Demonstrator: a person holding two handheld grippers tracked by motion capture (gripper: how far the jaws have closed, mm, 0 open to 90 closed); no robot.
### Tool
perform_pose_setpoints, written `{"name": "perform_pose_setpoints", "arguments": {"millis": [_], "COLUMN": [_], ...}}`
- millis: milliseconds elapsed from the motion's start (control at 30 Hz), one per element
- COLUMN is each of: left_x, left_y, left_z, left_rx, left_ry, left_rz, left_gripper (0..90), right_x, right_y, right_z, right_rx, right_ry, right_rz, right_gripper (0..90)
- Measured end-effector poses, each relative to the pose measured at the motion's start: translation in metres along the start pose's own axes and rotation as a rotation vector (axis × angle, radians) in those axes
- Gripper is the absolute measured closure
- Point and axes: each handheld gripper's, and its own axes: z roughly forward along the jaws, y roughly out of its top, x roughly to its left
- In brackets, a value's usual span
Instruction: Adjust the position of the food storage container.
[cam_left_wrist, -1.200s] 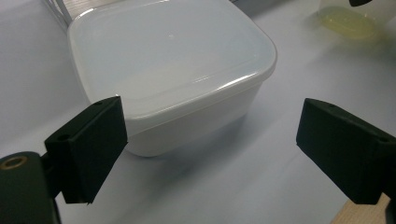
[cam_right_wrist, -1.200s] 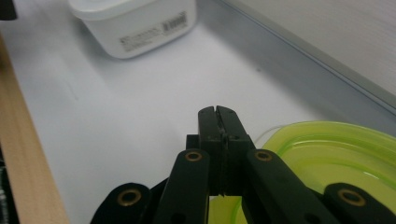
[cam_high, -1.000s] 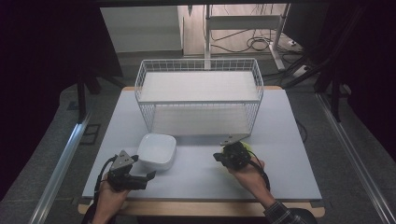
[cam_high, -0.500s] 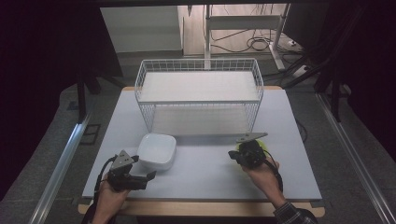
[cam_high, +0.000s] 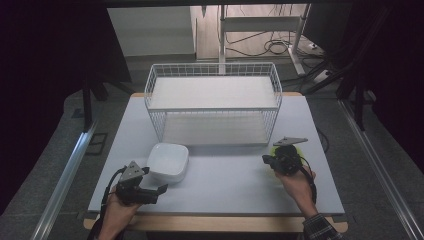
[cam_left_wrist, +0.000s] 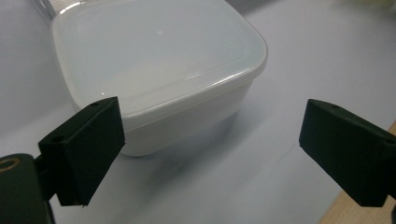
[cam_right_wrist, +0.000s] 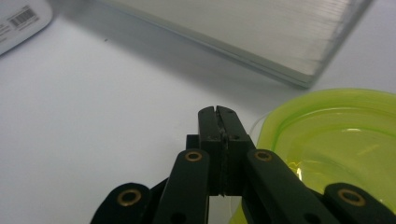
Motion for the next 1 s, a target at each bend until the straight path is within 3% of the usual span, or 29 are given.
{"name": "perform_pose_setpoints", "arguments": {"millis": [100,267,400,467,500,533,600,700,800,1000], "left_x": [0.001,0.005,0.017,0.027,0.035,0.035,0.048,0.065,0.075,0.083], "left_y": [0.001,0.003,0.003,0.003,0.003,0.003,0.003,0.001,0.001,0.007], "left_z": [-0.001,-0.01,-0.019,-0.023,-0.026,-0.026,-0.026,-0.019,-0.007,0.015], "left_rx": [-0.002,-0.008,-0.011,-0.017,-0.02,-0.02,-0.026,-0.002,0.035,0.087], "left_ry": [0.002,0.053,0.099,0.121,0.138,0.138,0.158,0.174,0.18,0.149], "left_rz": [0.0,0.031,0.038,0.019,-0.002,-0.002,-0.045,-0.109,-0.122,-0.119], "left_gripper": [7.5,15.6,34.0,43.8,53.0,55.4,60.8,72.9,84.3,89.6], "right_x": [-0.002,0.004,0.009,0.01,0.012,0.012,0.014,0.017,0.021,0.026], "right_y": [-0.001,0.0,0.001,0.001,0.002,0.002,0.002,0.003,0.004,0.004], "right_z": [-0.001,-0.003,-0.005,-0.005,-0.006,-0.006,-0.006,-0.006,-0.005,-0.002], "right_rx": [-0.009,-0.019,-0.044,-0.048,-0.054,-0.054,-0.065,-0.077,-0.081,-0.069], "right_ry": [0.004,0.011,0.023,0.026,0.034,0.034,0.049,0.065,0.067,0.065], "right_rz": [0.004,-0.033,-0.059,-0.068,-0.075,-0.075,-0.08,-0.091,-0.103,-0.114], "right_gripper": [89.4,89.3,89.3,89.3,89.3,89.3,89.3,89.3,89.3,89.3]}}
